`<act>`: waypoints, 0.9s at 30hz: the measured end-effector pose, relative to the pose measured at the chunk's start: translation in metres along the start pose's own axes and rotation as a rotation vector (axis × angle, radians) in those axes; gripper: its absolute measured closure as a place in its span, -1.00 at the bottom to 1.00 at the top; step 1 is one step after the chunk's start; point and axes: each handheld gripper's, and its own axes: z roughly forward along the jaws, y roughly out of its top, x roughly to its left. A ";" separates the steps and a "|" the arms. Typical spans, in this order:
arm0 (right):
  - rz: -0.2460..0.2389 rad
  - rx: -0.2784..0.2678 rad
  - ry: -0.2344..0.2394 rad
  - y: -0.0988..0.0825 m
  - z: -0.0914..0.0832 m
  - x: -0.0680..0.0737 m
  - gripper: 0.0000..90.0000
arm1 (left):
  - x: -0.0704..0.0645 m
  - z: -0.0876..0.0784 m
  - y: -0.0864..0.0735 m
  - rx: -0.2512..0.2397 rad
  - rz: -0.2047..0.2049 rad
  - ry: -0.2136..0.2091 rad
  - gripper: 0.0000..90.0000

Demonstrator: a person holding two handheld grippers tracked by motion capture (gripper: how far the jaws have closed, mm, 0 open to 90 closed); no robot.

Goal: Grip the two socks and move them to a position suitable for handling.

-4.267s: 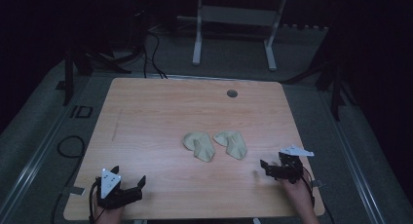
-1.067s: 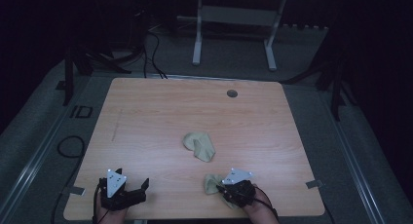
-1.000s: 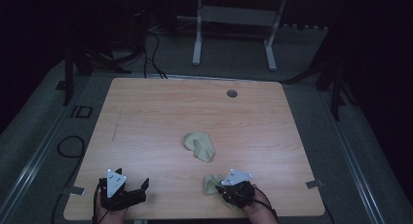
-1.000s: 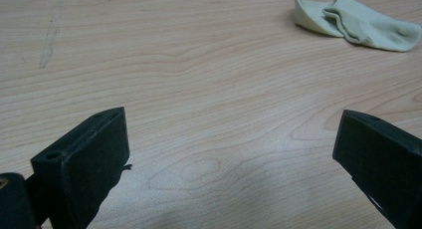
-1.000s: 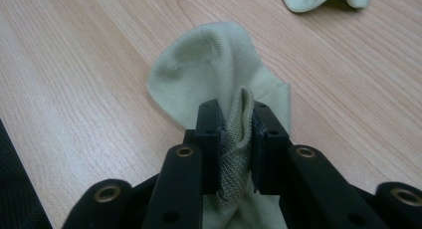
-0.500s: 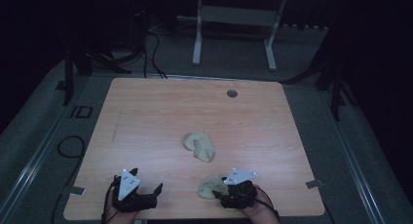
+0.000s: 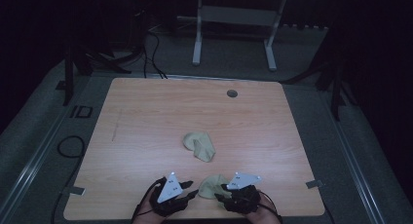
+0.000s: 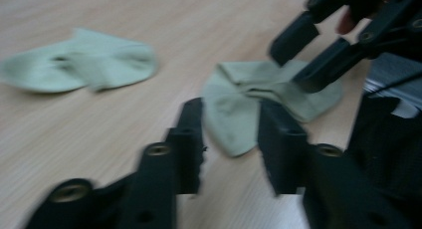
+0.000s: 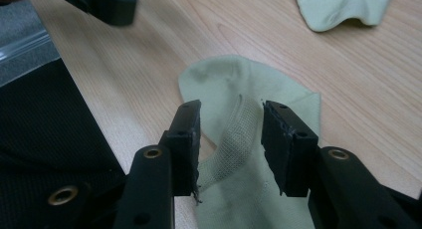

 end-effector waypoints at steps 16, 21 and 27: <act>-0.024 0.076 -0.030 -0.003 0.023 0.003 0.56 | -0.002 0.059 0.008 0.209 0.085 -0.032 0.98; -0.027 0.092 -0.026 -0.004 0.023 0.003 0.81 | 0.004 0.060 0.007 0.203 0.062 -0.026 0.98; -0.001 0.046 -0.020 -0.002 0.007 -0.004 0.84 | 0.006 0.060 0.005 0.192 0.062 -0.035 0.98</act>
